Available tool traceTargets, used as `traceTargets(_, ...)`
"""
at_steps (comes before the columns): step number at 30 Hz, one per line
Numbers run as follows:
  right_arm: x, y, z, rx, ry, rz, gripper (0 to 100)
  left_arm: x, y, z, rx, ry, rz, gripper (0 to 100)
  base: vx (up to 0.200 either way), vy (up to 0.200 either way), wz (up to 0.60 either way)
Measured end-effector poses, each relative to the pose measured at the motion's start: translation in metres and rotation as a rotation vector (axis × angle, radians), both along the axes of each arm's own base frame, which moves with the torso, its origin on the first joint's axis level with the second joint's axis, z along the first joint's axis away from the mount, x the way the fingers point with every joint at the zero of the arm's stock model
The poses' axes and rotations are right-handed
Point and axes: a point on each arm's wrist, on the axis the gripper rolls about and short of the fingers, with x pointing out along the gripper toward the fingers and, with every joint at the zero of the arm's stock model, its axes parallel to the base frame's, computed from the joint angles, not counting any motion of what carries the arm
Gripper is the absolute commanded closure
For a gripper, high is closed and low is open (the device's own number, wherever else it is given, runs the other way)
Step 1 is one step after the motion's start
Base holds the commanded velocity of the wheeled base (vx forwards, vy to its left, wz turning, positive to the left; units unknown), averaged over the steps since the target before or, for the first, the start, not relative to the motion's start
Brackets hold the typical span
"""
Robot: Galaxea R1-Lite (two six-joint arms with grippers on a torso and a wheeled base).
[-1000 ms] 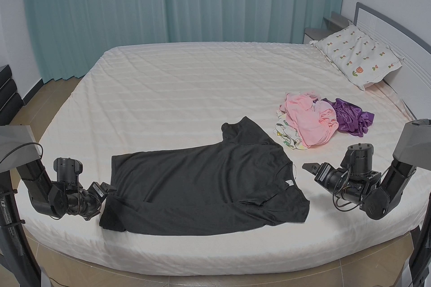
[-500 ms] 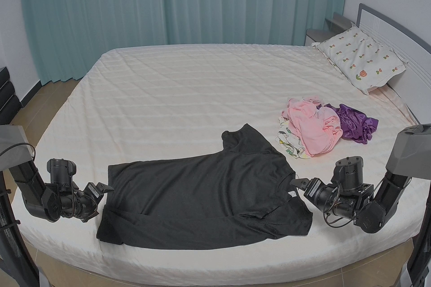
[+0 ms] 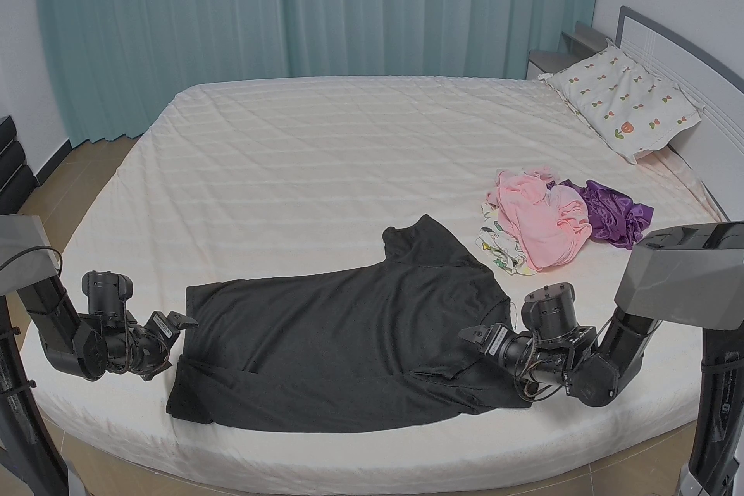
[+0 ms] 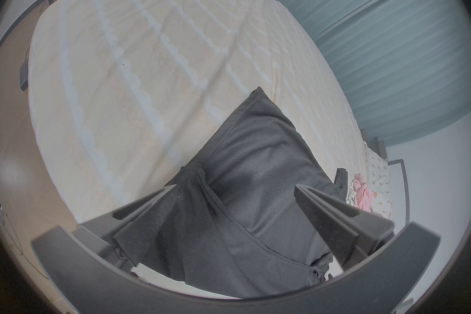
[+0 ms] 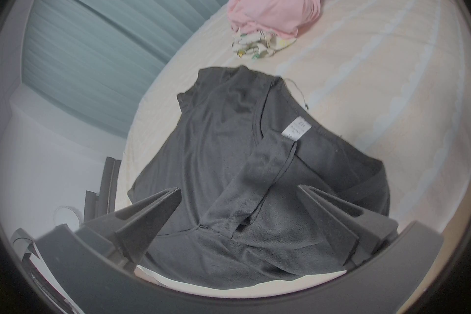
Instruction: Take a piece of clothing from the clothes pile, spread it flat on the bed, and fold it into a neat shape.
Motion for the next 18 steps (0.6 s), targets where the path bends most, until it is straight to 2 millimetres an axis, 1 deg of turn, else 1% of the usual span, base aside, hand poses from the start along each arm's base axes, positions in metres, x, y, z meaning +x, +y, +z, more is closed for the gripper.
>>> traceTargets(7, 0.003, 0.011, -0.008, -0.018, 0.016, 0.02, 0, 0.002, 0.001, -0.002, 0.005, -0.019, 0.003, 0, 0.0, 0.0, 0.0)
traceTargets(18, 0.003, 0.016, -0.014, -0.023, 0.02, 0.033, 0, 0.0, 0.001, -0.007, 0.007, -0.023, 0.005, 0, 0.0, 0.0, 0.0)
